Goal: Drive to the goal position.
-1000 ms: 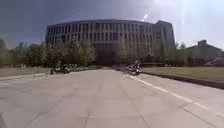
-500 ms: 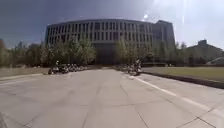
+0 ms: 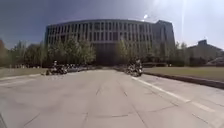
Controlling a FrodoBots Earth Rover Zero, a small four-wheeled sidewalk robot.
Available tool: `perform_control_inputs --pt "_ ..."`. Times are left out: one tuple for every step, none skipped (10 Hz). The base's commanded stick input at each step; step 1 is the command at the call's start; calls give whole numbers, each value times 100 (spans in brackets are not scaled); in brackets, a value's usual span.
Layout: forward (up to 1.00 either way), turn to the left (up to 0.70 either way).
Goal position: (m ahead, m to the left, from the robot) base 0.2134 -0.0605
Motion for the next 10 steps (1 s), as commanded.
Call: perform_control_inputs --pt "70 1" --pt "70 1" --pt "70 1" --pt "70 1" --pt "70 1" --pt "70 1" --pt "70 3" --pt "70 6" --pt "70 10" --pt "70 14"
